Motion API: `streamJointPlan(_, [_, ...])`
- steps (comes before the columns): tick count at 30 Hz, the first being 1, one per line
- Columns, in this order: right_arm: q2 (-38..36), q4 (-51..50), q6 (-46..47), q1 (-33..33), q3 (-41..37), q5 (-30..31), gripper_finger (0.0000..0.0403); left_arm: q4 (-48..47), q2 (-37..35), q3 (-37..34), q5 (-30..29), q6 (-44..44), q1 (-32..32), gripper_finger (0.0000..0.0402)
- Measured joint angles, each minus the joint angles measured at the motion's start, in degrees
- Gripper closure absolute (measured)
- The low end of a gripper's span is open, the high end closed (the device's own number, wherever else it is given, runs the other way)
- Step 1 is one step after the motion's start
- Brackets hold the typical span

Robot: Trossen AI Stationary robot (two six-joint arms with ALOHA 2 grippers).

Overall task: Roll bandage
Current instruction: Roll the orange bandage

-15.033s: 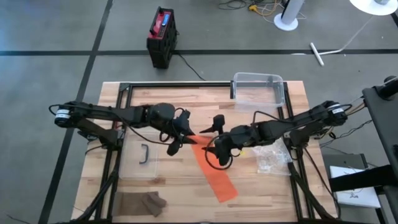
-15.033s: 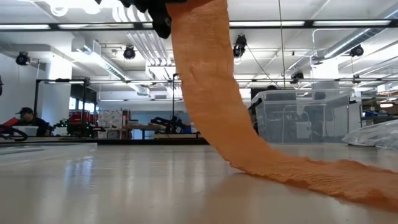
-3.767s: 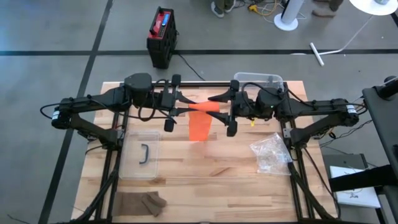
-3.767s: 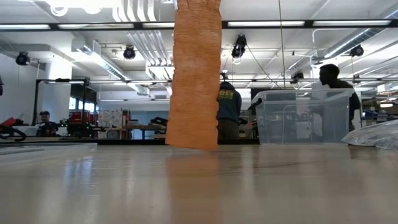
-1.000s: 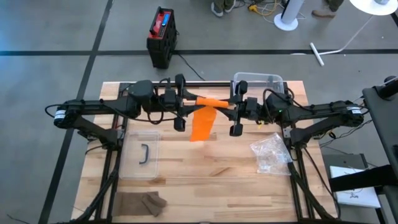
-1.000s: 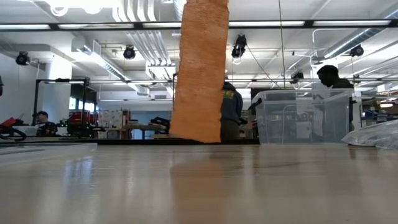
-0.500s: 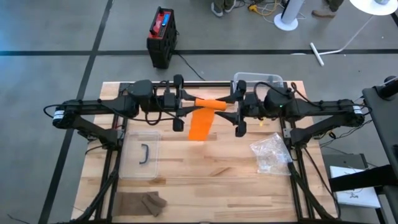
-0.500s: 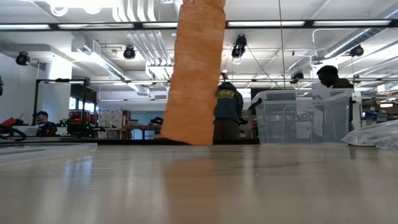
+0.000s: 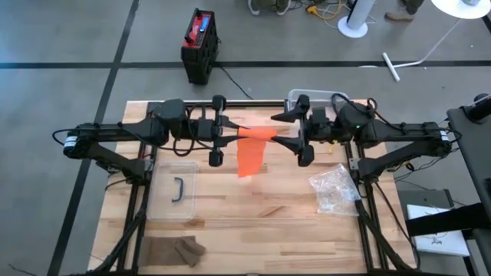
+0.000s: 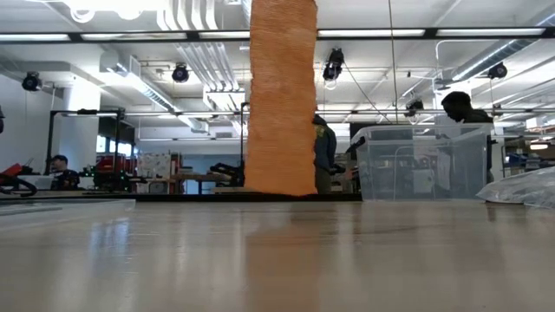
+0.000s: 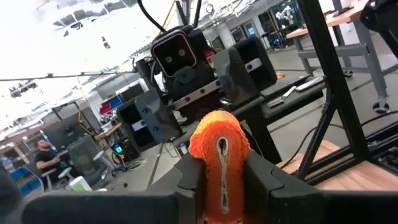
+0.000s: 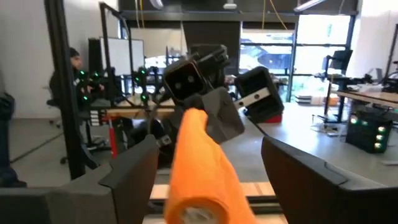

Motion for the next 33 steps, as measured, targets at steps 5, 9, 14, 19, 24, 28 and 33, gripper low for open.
streamJointPlan(5, [1.43,0.33,0.58,-0.01,-0.07,0.02,0.0120,0.59,0.00,0.34,0.00,1.68,-0.20,0.0356])
streamJointPlan(9, [2.20,0.25,1.02,-0.01,-0.09,0.00,0.0130,1.55,0.00,0.37,0.00,1.61,-0.22,0.0354])
streamJointPlan(14, [2.89,0.81,1.62,-0.01,-0.13,0.38,0.0150,2.33,0.00,0.37,0.00,0.38,-0.22,0.0353])
streamJointPlan(19, [3.35,1.92,-1.25,-0.01,-0.11,0.45,0.0185,3.39,0.00,0.37,-0.02,-4.46,-0.22,0.0353])
streamJointPlan(24, [3.34,3.21,-3.55,-0.01,-0.11,0.43,0.0238,3.61,0.00,0.37,-0.31,-7.41,-0.20,0.0352])
streamJointPlan(28, [3.33,3.53,-3.90,-0.01,-0.11,0.51,0.0296,4.51,0.02,0.37,-1.46,-9.41,-0.25,0.0349])
streamJointPlan(33, [3.25,3.47,-3.98,-0.01,-0.11,0.63,0.0361,4.39,0.02,0.37,-2.11,-10.50,-0.24,0.0326])
